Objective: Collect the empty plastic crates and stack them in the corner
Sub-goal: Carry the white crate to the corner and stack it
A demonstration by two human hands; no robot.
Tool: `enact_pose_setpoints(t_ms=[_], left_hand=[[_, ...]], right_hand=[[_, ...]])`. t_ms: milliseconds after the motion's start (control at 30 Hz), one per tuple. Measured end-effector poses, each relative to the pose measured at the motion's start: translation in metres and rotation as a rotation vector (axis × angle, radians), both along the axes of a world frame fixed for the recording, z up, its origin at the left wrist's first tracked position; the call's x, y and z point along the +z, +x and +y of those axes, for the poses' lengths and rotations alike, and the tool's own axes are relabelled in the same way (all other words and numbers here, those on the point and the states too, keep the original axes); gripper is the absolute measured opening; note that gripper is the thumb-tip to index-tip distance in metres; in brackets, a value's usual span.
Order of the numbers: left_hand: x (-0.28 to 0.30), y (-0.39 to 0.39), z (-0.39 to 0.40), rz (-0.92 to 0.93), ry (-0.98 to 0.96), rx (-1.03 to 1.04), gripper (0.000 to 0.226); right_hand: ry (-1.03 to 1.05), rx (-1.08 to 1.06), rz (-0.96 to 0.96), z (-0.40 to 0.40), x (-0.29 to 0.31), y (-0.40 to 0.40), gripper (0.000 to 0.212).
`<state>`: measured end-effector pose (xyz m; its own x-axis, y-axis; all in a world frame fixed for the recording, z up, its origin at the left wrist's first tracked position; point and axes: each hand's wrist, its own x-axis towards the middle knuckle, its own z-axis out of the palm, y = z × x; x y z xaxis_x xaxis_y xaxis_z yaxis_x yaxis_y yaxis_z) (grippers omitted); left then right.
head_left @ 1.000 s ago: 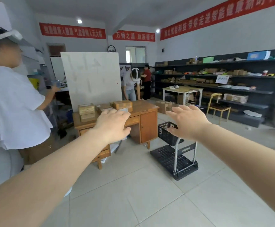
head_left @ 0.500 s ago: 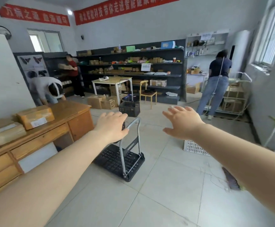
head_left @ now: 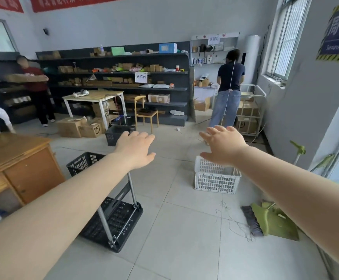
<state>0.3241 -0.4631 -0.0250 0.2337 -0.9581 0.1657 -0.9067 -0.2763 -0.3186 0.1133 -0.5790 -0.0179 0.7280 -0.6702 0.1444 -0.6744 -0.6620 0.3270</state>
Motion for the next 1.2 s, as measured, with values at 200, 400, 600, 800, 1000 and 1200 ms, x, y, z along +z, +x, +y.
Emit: enact_pose_setpoints(t_ms=[200, 400, 600, 800, 1000, 1200], left_hand=[[-0.01, 0.017, -0.115, 0.018, 0.01, -0.072, 0.056], [-0.027, 0.053, -0.226, 0.052, 0.007, -0.136, 0.058], [-0.038, 0.096, -0.344, 0.098, 0.031, -0.205, 0.062], [-0.06, 0.113, -0.45, 0.104, 0.071, -0.28, 0.061], [-0.086, 0.116, -0.543, 0.064, 0.138, -0.323, 0.061], [-0.101, 0.121, -0.634, 0.048, 0.161, -0.291, 0.06]], right_hand=[[0.024, -0.032, -0.006, -0.104, -0.01, 0.019, 0.071], [0.048, -0.114, 0.036, -0.203, -0.028, 0.049, 0.073], [0.096, -0.247, 0.032, -0.301, -0.038, 0.074, 0.074], [0.147, -0.359, 0.049, -0.384, -0.058, 0.079, 0.075], [0.177, -0.383, 0.054, -0.47, -0.085, 0.083, 0.074], [0.198, -0.337, 0.071, -0.577, -0.11, 0.081, 0.073]])
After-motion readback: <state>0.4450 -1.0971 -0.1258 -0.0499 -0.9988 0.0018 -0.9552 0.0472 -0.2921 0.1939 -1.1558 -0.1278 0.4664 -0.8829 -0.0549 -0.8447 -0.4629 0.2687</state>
